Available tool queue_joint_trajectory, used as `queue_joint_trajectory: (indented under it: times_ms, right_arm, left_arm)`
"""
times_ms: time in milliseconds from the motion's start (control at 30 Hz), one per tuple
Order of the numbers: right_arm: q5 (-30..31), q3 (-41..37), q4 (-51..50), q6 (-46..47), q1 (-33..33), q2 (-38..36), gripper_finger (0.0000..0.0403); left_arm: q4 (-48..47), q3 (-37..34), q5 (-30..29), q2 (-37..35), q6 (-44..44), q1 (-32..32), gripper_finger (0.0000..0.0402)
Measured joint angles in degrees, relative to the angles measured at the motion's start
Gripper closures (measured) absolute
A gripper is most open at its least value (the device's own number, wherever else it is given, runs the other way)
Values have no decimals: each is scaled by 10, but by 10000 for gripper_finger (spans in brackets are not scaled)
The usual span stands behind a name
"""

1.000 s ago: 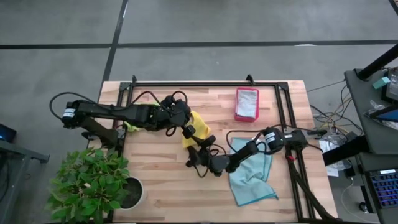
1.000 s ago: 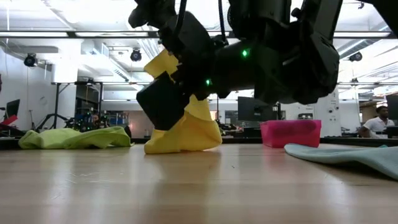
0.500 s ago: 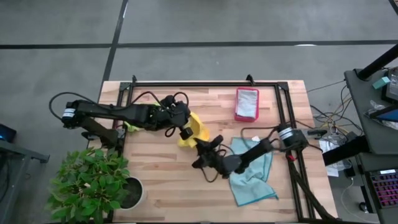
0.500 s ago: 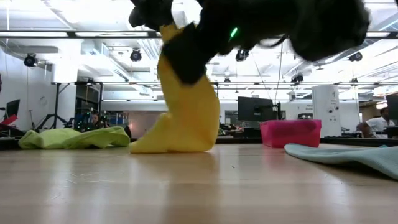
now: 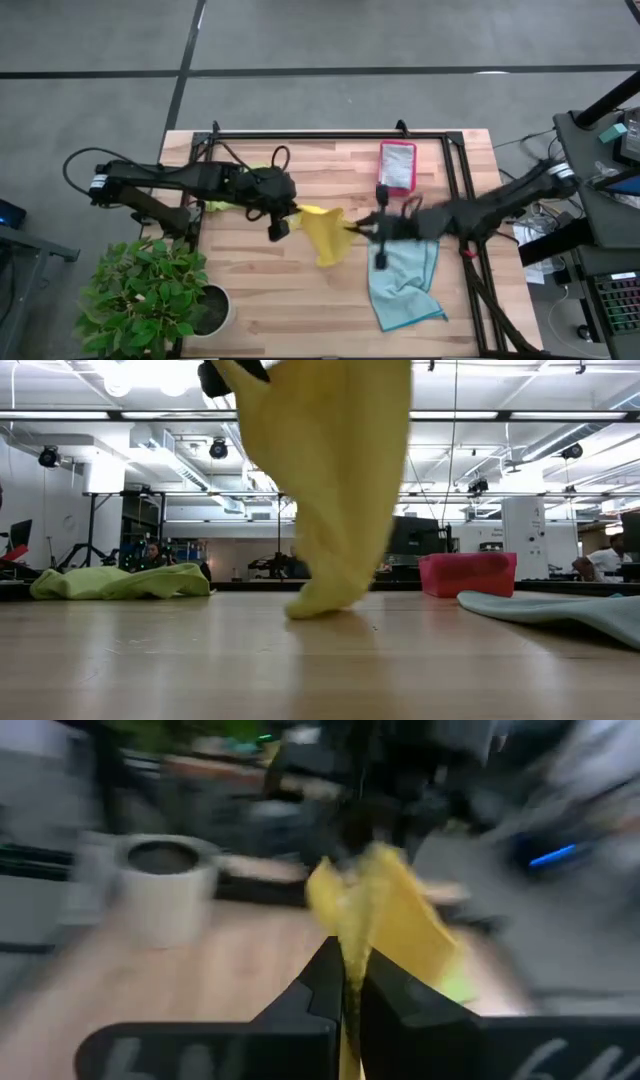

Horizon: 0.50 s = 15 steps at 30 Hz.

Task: Fold microfiber towels
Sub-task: Fold the yellow microfiber towel

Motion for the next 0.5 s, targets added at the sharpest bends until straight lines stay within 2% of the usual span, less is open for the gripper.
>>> queue_joint_trajectory:
  times_ms: [33, 100, 167, 267, 333, 367, 433, 500]
  right_arm:
    - [-61, 6, -35, 24, -21, -21, 394]
    - [-147, 14, -71, 42, -55, -53, 394]
    - [-188, 17, -105, 44, -78, -78, 394]
    - [-194, 24, -161, 51, -106, -103, 394]
    - [-228, 25, -187, 24, -118, -111, 394]
    - [-225, 25, -187, 19, -121, -112, 394]
    - [-179, 25, -182, 30, -121, -112, 394]
    - [-148, 25, -182, -3, -128, -111, 394]
  left_arm:
    - [-1, 1, 20, -6, 3, 0, 401]
    - [-8, 1, 62, -20, 22, 0, 401]
    - [-17, 2, 97, -33, 41, 0, 401]
    - [-25, 2, 118, -52, 55, -1, 402]
    - [-18, 2, 118, -67, 56, 0, 401]
    - [-10, 2, 118, -71, 56, 0, 401]
    - [6, 2, 107, -78, 56, 2, 402]
    - [5, 2, 80, -80, 61, 7, 402]
